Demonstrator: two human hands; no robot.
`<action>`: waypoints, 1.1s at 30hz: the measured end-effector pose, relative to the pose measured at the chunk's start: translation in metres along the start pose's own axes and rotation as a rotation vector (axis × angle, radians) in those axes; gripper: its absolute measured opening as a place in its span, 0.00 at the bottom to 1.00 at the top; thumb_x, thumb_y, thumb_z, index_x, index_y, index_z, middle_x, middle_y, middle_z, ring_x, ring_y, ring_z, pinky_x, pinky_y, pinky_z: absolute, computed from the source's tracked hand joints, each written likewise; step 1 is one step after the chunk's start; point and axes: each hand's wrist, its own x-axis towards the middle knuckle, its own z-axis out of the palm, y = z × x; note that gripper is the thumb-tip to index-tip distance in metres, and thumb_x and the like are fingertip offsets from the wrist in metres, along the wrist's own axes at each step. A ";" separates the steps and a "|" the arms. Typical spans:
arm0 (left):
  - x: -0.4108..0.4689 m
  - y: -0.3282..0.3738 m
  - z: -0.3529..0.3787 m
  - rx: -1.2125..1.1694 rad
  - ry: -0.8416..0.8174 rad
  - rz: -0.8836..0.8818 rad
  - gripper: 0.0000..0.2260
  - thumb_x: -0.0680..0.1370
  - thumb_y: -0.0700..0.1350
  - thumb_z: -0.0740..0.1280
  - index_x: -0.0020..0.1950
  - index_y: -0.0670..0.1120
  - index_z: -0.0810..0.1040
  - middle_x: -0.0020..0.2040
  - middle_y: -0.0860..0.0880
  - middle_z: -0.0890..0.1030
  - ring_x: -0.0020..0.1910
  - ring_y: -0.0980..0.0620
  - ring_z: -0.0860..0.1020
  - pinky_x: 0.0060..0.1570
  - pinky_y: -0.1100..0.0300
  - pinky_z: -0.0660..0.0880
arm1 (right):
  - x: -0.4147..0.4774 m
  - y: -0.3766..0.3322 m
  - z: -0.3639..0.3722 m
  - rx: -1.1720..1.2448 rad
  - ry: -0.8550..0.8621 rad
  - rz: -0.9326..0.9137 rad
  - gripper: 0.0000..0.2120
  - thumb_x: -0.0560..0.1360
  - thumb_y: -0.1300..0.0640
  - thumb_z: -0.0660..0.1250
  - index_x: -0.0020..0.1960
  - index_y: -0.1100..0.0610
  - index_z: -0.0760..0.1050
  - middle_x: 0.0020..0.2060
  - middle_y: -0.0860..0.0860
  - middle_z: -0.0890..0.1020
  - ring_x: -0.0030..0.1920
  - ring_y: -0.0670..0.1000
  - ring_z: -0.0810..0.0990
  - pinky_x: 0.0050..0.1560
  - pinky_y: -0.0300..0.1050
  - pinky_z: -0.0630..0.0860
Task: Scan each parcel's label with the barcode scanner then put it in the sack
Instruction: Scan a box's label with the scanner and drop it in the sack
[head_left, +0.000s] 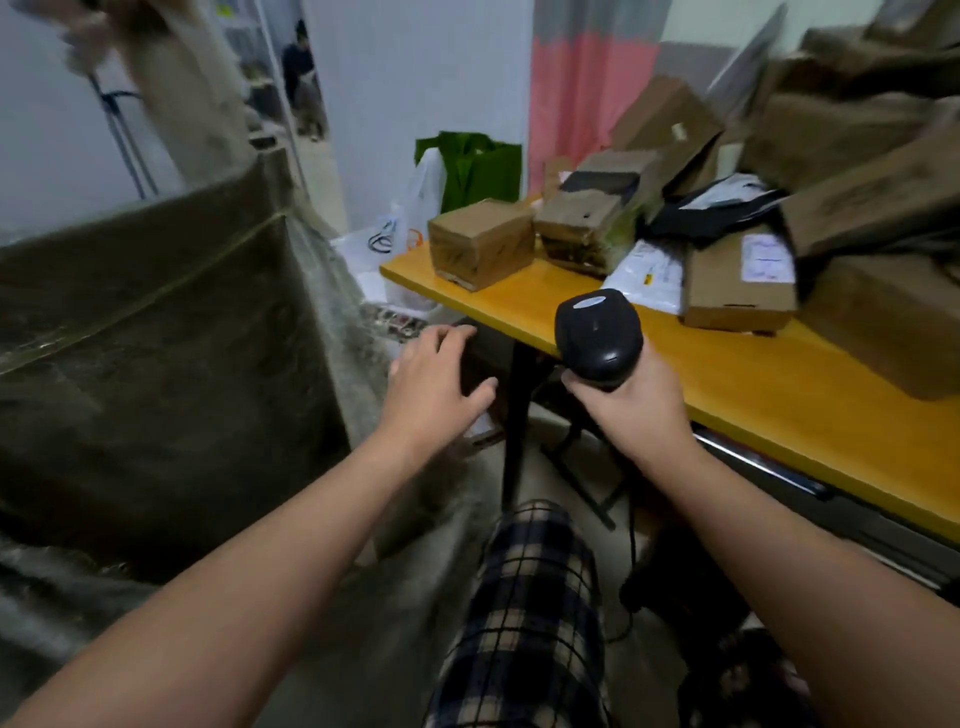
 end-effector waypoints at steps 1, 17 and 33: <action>0.004 0.017 0.004 -0.007 -0.006 0.039 0.28 0.76 0.56 0.66 0.73 0.49 0.65 0.68 0.46 0.68 0.67 0.44 0.66 0.65 0.47 0.65 | -0.001 0.003 -0.018 0.014 0.037 0.008 0.25 0.68 0.54 0.77 0.62 0.51 0.73 0.48 0.45 0.78 0.53 0.47 0.77 0.49 0.36 0.68; 0.080 0.254 0.074 -0.121 -0.100 0.406 0.28 0.75 0.55 0.68 0.72 0.49 0.67 0.66 0.45 0.69 0.66 0.42 0.68 0.63 0.48 0.66 | 0.002 0.041 -0.227 -0.034 0.459 0.123 0.24 0.67 0.51 0.78 0.60 0.57 0.77 0.50 0.53 0.83 0.51 0.56 0.82 0.50 0.44 0.76; 0.217 0.346 0.100 -0.041 -0.094 0.491 0.41 0.71 0.57 0.73 0.75 0.41 0.57 0.68 0.41 0.69 0.67 0.42 0.68 0.65 0.48 0.67 | 0.061 0.039 -0.276 0.146 0.508 0.252 0.17 0.71 0.53 0.74 0.57 0.57 0.75 0.34 0.52 0.80 0.24 0.48 0.78 0.26 0.38 0.73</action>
